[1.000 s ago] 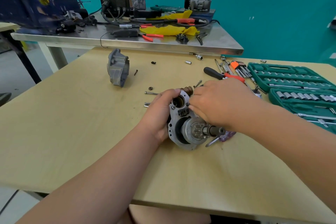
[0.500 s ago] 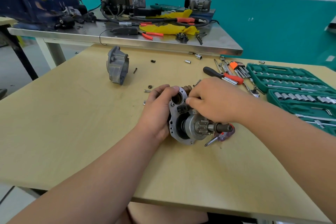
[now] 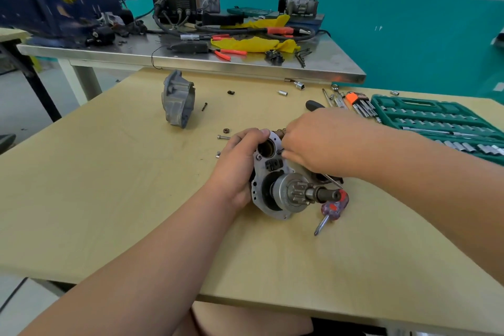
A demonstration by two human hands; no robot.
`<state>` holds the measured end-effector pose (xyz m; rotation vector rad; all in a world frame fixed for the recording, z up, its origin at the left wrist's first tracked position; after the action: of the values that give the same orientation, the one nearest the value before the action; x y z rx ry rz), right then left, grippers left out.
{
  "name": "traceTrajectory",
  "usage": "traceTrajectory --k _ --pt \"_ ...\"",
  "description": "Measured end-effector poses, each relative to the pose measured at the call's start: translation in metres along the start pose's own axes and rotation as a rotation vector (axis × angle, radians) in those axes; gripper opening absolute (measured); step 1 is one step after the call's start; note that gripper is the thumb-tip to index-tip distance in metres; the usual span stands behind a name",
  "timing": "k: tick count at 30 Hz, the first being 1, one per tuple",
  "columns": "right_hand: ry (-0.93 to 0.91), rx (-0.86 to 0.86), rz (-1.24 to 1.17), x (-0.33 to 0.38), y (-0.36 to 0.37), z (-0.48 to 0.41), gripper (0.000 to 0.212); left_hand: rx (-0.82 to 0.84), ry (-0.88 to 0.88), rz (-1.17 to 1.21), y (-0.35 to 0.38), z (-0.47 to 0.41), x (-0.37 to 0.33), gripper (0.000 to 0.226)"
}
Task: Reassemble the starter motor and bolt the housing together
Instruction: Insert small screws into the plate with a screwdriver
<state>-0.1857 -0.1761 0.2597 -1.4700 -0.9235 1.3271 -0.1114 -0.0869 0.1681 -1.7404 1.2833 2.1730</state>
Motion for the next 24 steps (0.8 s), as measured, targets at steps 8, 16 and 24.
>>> traceTrajectory --k 8,16,24 --pt "0.071 0.008 0.007 -0.009 0.007 0.005 0.031 -0.051 -0.048 0.023 -0.003 -0.001 0.0 0.031" --pt "-0.108 -0.055 0.369 -0.005 0.01 0.004 0.018 -0.054 -0.089 -0.03 -0.002 -0.001 0.001 0.06" --pt "-0.143 -0.017 0.456 -0.004 0.004 0.007 0.023 -0.009 -0.108 -0.047 -0.003 -0.003 0.001 0.059"
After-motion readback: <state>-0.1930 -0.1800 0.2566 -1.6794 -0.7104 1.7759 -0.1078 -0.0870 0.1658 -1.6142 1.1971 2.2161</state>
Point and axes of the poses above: each hand's wrist, its own z-axis away from the middle knuckle, its own y-axis out of the palm, x = y × z, the point moved 2 cm from there along -z, towards the middle knuckle, and after that the axes turned 9 degrees about y, right-handed, at the moved point
